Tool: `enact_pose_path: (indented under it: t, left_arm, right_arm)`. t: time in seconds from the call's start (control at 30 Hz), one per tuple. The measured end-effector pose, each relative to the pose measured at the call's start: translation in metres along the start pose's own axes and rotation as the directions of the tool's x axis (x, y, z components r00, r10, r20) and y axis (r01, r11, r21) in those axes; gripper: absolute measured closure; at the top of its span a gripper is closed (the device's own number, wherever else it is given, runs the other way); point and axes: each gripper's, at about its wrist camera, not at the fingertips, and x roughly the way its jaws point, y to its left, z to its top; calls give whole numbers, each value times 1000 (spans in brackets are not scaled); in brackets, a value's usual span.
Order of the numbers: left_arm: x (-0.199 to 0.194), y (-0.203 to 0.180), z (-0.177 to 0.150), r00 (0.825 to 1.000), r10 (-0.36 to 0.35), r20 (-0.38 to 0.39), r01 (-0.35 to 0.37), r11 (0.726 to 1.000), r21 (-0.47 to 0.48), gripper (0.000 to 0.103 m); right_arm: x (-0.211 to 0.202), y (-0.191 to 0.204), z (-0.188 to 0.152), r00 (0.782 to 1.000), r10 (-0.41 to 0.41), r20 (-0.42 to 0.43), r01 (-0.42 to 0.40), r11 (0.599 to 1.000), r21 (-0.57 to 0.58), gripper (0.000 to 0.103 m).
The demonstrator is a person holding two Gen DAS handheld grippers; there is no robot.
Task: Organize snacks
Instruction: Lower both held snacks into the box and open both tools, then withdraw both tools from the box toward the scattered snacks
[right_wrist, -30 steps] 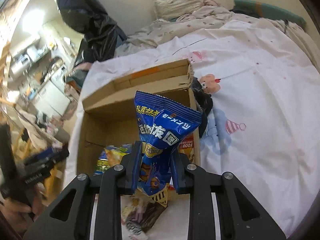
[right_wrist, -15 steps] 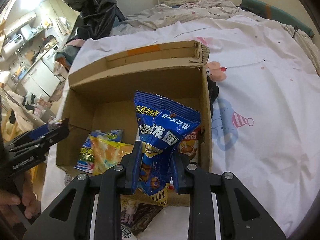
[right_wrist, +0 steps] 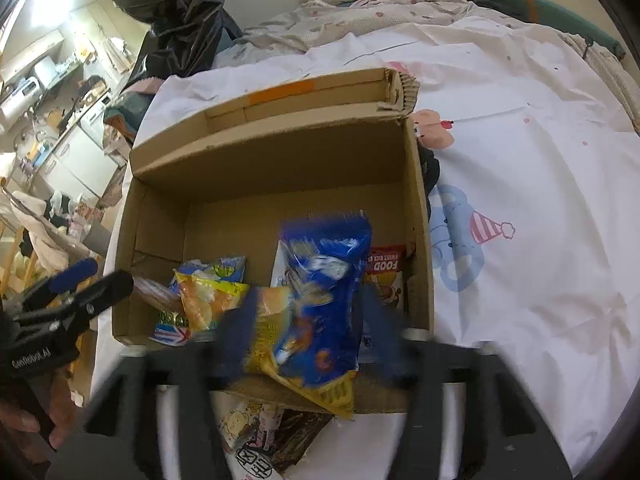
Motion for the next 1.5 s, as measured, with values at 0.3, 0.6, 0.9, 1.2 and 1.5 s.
enact_pose_path:
  t: [0.3, 0.6, 0.9, 1.2, 1.5]
  left_arm:
    - [-1, 1, -1, 1000, 1, 3, -1, 1000, -12, 10]
    - [-8, 5, -1, 1000, -5, 24, 6, 1000, -21, 10]
    - [-31, 34, -8, 998, 36, 57, -32, 997, -63, 10]
    - [-33, 85, -37, 995, 87, -48, -94, 980, -177, 10]
    - [-7, 112, -68, 970, 108, -218, -166, 949, -269, 11]
  right_arm:
    - [-5, -2, 1, 1000, -3, 21, 3, 1000, 10, 25]
    - [-9, -4, 5, 999, 5, 33, -6, 1000, 23, 25]
    - [-32, -16, -3, 997, 22, 69, -28, 996, 81, 25]
    - [-50, -30, -18, 995, 77, 59, -86, 980, 181, 25]
    - [-52, -29, -48, 993, 120, 9, -119, 966, 227, 25]
